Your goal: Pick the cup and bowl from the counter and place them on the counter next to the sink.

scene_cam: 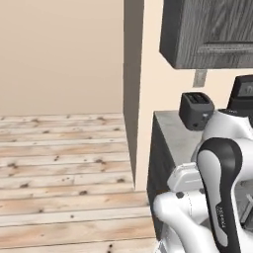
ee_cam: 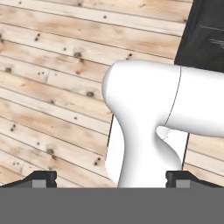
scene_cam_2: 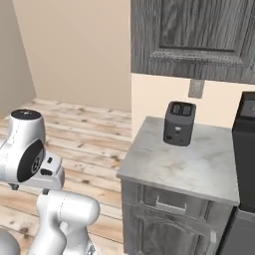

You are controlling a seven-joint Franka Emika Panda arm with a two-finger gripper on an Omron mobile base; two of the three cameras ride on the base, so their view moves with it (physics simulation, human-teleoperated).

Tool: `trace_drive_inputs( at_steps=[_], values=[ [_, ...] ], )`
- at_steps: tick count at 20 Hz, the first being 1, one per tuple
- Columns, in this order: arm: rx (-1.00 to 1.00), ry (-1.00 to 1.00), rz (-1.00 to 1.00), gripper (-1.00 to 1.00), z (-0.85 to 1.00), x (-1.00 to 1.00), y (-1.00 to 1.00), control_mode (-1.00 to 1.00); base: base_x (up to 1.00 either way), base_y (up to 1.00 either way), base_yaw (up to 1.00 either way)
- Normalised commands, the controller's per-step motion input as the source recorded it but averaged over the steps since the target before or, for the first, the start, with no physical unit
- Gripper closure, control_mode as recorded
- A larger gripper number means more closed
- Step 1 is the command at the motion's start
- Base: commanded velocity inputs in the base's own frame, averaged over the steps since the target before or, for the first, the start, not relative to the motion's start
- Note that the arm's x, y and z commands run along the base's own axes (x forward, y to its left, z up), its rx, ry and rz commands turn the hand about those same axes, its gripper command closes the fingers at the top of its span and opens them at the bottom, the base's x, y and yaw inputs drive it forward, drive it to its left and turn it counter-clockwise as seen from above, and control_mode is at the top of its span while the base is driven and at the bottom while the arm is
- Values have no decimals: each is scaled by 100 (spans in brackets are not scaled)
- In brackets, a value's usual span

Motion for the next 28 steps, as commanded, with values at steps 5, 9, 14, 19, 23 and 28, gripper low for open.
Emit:
trace_drive_inputs(
  at_steps=[5, 9, 14, 19, 23, 28],
  values=[
    [0, 0, 0, -100, 0, 0, 0, 100, 3, -100, 0],
    [0, 0, 0, -100, 0, 0, 0, 100, 0, -100, -5],
    [0, 0, 0, -100, 0, 0, 0, 100, -1, -100, -11],
    [0, 0, 0, -100, 0, 0, 0, 100, -4, -100, -14],
    [0, 0, 0, -100, 0, 0, 0, 100, 0, -100, -15],
    [0, 0, 0, -100, 0, 0, 0, 100, 0, -100, -13]
  ],
)
